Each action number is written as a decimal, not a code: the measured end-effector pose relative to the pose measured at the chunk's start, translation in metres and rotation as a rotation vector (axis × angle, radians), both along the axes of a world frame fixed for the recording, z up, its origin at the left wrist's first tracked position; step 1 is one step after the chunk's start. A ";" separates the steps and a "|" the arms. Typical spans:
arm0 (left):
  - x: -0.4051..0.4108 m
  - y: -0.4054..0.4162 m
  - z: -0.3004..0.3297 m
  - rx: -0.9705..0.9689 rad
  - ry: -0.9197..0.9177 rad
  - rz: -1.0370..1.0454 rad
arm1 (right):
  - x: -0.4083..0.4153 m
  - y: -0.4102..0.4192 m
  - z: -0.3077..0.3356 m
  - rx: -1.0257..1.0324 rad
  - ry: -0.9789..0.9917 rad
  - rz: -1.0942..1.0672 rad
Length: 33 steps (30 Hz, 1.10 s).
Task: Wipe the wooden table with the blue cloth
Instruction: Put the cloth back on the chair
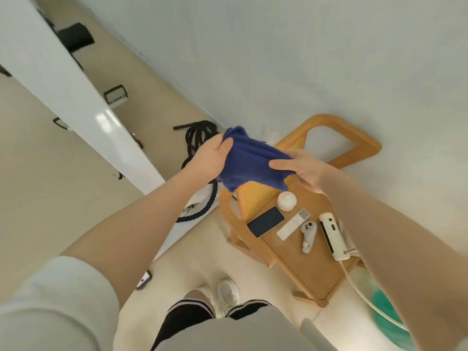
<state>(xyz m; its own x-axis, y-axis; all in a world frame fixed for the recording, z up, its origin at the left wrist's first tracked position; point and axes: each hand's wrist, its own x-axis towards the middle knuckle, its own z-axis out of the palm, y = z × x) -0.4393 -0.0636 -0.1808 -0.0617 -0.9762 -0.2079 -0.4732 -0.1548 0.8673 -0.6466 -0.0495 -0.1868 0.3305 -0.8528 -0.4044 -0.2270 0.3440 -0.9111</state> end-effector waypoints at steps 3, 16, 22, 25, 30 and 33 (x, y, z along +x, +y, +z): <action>-0.019 -0.044 -0.003 -0.039 0.035 -0.141 | -0.018 -0.014 -0.002 0.063 -0.186 -0.146; -0.041 -0.195 -0.056 0.602 0.217 -1.017 | 0.009 -0.133 -0.037 0.196 -0.752 -1.214; -0.049 -0.290 -0.088 0.558 0.176 -0.853 | -0.001 -0.138 -0.079 0.013 -0.818 -1.535; -0.077 -0.308 -0.111 0.500 0.113 -0.725 | 0.000 -0.116 -0.107 -0.016 -0.662 -1.582; -0.109 -0.290 -0.172 0.211 -0.400 -0.766 | 0.011 -0.097 -0.147 0.462 -0.096 -1.321; -0.108 -0.268 -0.191 0.155 -0.440 -0.840 | 0.018 -0.091 -0.172 0.781 0.418 -1.012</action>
<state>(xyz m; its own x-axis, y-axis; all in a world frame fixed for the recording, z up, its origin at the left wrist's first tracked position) -0.5472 -0.3317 -0.3721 -0.6143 -0.6083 -0.5027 -0.7601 0.2851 0.5839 -0.6290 -0.1410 -0.3589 -0.5695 -0.1493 -0.8083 0.2228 0.9185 -0.3267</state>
